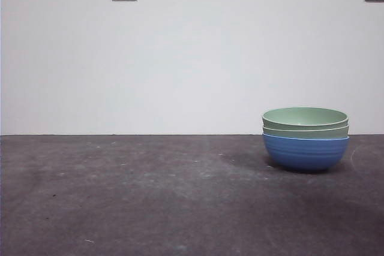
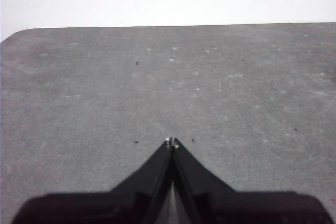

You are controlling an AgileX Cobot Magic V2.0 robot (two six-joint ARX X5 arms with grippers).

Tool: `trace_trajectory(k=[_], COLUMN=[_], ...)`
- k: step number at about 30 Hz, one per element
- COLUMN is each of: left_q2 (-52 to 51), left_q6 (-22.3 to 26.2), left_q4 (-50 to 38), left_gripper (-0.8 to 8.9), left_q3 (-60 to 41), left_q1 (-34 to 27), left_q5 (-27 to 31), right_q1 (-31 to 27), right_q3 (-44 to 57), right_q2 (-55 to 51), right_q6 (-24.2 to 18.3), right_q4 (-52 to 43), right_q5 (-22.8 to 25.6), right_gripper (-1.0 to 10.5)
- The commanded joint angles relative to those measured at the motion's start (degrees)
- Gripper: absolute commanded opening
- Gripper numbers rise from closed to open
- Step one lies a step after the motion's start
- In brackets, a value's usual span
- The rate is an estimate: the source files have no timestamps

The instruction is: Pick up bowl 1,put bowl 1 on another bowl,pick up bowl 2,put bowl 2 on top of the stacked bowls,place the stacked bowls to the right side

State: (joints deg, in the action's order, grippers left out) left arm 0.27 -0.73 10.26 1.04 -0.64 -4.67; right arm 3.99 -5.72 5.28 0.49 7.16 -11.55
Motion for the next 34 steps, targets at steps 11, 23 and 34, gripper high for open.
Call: trace_trajectory(k=[11,23,34], left_q2=[-0.09,-0.09,-0.09], left_q6=[-0.63,-0.63,-0.63], left_q4=[-0.11,-0.11,-0.11], left_gripper=[-0.03,-0.03,-0.03], left_q3=[-0.81,-0.81,-0.81], left_q1=[-0.2,-0.2,-0.2], left_q5=[0.11,0.11,0.11], right_q1=[-0.17,-0.17,-0.17], right_q3=[4.48,4.46,4.46], right_q2=[-5.22,-5.11,-4.92], right_q6=[0.59,5.03,5.03], right_q4=[5.16,5.01,5.01], right_q5=[0.04,-0.04,-0.04], right_gripper=[0.0,0.0,0.0])
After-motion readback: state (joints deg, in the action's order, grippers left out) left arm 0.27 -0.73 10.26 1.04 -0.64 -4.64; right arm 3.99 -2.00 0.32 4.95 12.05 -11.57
